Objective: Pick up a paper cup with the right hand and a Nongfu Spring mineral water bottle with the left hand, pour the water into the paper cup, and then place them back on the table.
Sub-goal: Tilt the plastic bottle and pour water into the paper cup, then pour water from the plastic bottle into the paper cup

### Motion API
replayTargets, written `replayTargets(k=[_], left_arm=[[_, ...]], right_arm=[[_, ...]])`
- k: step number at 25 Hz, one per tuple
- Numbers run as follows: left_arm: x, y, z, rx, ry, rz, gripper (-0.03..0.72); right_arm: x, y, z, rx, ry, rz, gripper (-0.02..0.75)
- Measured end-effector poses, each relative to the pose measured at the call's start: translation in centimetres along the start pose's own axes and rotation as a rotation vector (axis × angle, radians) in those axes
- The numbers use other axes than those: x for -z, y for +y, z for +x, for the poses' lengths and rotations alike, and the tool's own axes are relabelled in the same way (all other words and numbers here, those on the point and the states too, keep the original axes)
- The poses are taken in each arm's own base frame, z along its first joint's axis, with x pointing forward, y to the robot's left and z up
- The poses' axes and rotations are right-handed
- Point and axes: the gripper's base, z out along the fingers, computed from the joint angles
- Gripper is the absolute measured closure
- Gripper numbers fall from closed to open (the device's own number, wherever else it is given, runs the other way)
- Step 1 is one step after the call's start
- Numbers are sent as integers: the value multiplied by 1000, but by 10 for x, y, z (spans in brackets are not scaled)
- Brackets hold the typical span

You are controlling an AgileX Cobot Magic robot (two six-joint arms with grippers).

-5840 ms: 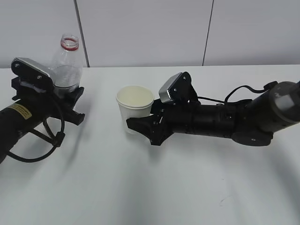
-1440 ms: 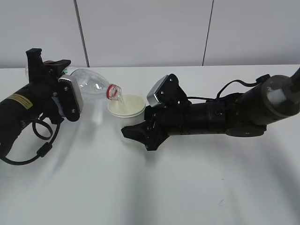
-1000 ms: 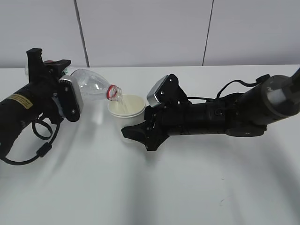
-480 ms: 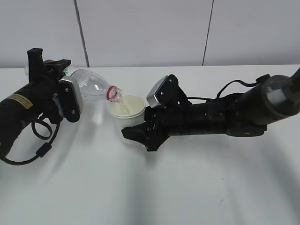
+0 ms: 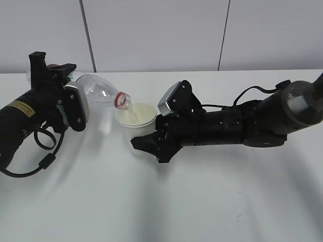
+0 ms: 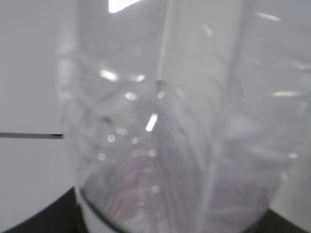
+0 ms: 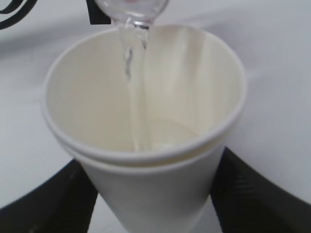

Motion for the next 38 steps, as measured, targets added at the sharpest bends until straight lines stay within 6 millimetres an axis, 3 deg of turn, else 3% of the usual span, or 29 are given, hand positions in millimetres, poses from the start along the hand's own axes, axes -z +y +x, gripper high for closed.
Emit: replayTargets(k=[38], left_arm=[[0,0,2,-14,23,-3,322]], right_arm=[[0,0,1,4,7,0,230]])
